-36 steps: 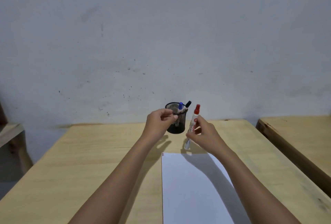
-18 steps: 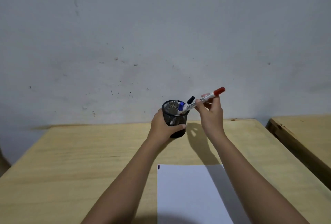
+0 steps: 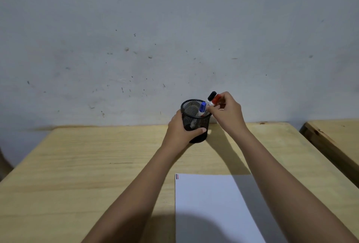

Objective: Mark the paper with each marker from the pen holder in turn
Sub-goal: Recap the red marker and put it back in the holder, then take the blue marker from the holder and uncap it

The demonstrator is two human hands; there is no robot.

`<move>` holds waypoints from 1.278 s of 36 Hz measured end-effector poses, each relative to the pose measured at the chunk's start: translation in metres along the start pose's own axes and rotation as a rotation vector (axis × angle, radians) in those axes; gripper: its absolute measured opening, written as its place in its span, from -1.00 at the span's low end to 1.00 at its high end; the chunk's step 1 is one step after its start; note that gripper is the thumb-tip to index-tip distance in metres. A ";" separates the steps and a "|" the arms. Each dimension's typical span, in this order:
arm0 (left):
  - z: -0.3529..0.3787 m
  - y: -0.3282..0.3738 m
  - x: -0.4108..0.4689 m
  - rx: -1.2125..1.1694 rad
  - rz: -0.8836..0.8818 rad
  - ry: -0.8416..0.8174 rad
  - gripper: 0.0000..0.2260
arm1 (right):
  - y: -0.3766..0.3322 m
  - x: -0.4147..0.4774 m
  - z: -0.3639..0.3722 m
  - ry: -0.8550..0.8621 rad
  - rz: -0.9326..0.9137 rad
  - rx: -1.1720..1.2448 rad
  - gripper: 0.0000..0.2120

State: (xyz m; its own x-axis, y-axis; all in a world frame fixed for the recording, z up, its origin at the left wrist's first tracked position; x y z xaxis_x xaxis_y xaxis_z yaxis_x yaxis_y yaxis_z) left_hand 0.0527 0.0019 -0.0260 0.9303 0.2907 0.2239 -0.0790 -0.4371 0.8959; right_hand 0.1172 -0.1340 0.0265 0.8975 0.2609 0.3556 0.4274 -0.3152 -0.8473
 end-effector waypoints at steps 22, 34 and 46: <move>0.002 -0.012 -0.003 -0.015 -0.034 -0.057 -0.39 | -0.010 -0.033 0.016 -0.040 -0.329 -0.190 -0.77; 0.001 -0.011 -0.006 -0.036 -0.043 -0.052 -0.43 | -0.022 -0.024 0.011 -0.320 -0.281 -0.227 -0.92; 0.005 -0.001 -0.017 0.096 -0.119 0.010 -0.48 | -0.040 -0.047 -0.005 0.021 -0.235 0.322 -0.88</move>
State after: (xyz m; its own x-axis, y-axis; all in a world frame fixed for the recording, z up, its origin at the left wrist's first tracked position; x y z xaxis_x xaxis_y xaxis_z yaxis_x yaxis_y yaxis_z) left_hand 0.0387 -0.0063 -0.0326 0.9275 0.3531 0.1224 0.0665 -0.4781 0.8758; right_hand 0.0588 -0.1387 0.0456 0.7825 0.2723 0.5600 0.5687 0.0537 -0.8208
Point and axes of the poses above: each hand's wrist, its own x-axis towards the middle knuckle, its own z-axis out of the palm, y = z × x, the point moved 2 cm from there along x, towards the middle knuckle, and after that the axes turned 4 degrees about -y, right-handed, at the moved point
